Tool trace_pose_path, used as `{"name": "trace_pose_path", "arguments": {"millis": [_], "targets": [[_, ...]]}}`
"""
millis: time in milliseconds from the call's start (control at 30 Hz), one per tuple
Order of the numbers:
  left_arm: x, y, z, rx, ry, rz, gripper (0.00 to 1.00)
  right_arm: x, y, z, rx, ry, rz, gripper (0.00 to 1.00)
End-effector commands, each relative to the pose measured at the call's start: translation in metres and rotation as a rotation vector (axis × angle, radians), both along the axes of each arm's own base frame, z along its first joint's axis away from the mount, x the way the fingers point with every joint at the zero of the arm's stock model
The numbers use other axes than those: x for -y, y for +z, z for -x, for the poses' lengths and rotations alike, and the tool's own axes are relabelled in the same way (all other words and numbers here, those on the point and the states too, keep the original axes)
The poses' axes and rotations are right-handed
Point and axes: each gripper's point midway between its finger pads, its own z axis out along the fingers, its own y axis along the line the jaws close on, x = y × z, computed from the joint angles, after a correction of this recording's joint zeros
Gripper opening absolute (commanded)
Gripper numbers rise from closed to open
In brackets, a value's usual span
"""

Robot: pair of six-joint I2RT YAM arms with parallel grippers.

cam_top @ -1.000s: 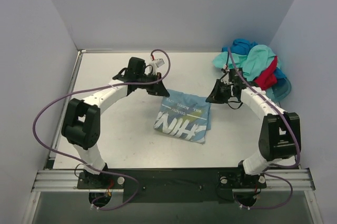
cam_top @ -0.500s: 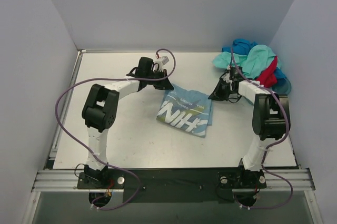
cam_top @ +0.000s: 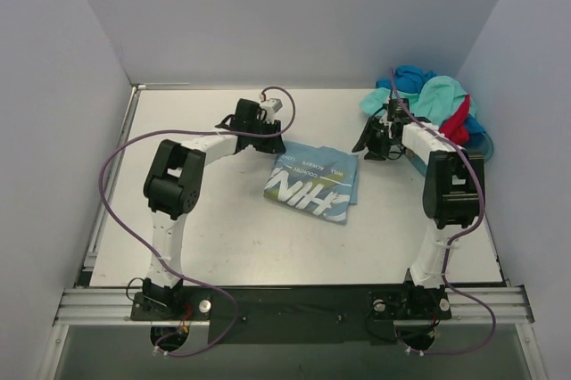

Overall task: Fold and stack the t-shirts
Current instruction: Smooth out wrinkles on the folded tshirt

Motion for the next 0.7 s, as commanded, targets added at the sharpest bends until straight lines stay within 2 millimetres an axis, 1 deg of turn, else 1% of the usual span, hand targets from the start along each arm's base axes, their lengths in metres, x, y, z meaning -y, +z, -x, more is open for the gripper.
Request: {"name": "trace_pose_path", "arguments": {"millis": [0,33,67,100,133,167,200,233,267,300,333,367,400,433,467,500,533,567,600,633,667], "targets": [[-0.011,0.047,-0.023,0.124,0.019,-0.037,0.45,0.021,0.039,0.007,0.041,-0.006,0.132,0.44],[-0.012,0.056,-0.026,0.144,0.018,-0.036,0.47,0.026,0.051,0.009,0.062,-0.017,0.159,0.44],[-0.013,0.065,-0.026,0.156,0.013,-0.035,0.55,0.025,0.054,0.014,0.063,-0.007,0.174,0.44],[-0.013,0.077,-0.029,0.179,0.005,-0.036,0.56,0.026,0.064,0.018,0.087,-0.001,0.199,0.44],[-0.015,0.078,-0.028,0.172,-0.002,-0.045,0.56,0.022,0.066,0.023,0.091,0.013,0.222,0.44],[-0.018,0.090,-0.032,0.197,0.002,-0.047,0.57,0.019,0.072,0.030,0.103,0.026,0.235,0.43],[-0.021,0.095,-0.031,0.195,0.006,-0.053,0.57,0.008,0.074,0.036,0.110,0.053,0.248,0.41],[-0.025,0.105,-0.031,0.208,0.011,-0.051,0.57,0.002,0.073,0.045,0.108,0.068,0.246,0.34],[-0.028,0.108,-0.027,0.196,0.013,-0.057,0.57,-0.013,0.072,0.051,0.116,0.107,0.230,0.26],[-0.029,0.120,-0.022,0.210,0.005,-0.054,0.56,-0.022,0.068,0.058,0.116,0.121,0.208,0.15],[-0.027,0.121,-0.012,0.186,-0.021,-0.047,0.54,-0.038,0.062,0.068,0.100,0.158,0.164,0.10],[-0.024,0.132,-0.003,0.188,-0.042,-0.035,0.45,-0.051,0.061,0.068,0.111,0.158,0.113,0.02],[-0.020,0.127,0.014,0.139,-0.087,-0.015,0.38,-0.062,0.053,0.078,0.083,0.182,0.057,0.00],[-0.013,0.131,0.027,0.130,-0.126,-0.003,0.23,-0.070,0.050,0.074,0.087,0.166,0.018,0.00],[-0.005,0.121,0.050,0.071,-0.184,0.012,0.17,-0.076,0.042,0.078,0.064,0.175,-0.014,0.00],[0.000,0.121,0.066,0.043,-0.226,0.040,0.11,-0.080,0.040,0.077,0.061,0.161,-0.034,0.00],[0.005,0.109,0.084,-0.004,-0.254,0.042,0.08,-0.081,0.032,0.080,0.032,0.150,-0.040,0.00],[0.009,0.105,0.096,-0.023,-0.287,0.058,0.05,-0.081,0.027,0.081,0.016,0.147,-0.046,0.00],[0.011,0.087,0.113,-0.062,-0.316,0.040,0.05,-0.081,0.020,0.081,-0.004,0.145,-0.043,0.00],[0.011,0.079,0.115,-0.056,-0.317,0.026,0.04,-0.081,0.014,0.083,-0.026,0.144,-0.045,0.00],[0.009,0.060,0.128,-0.091,-0.326,0.003,0.04,-0.081,0.003,0.085,-0.061,0.140,-0.045,0.00]]}}
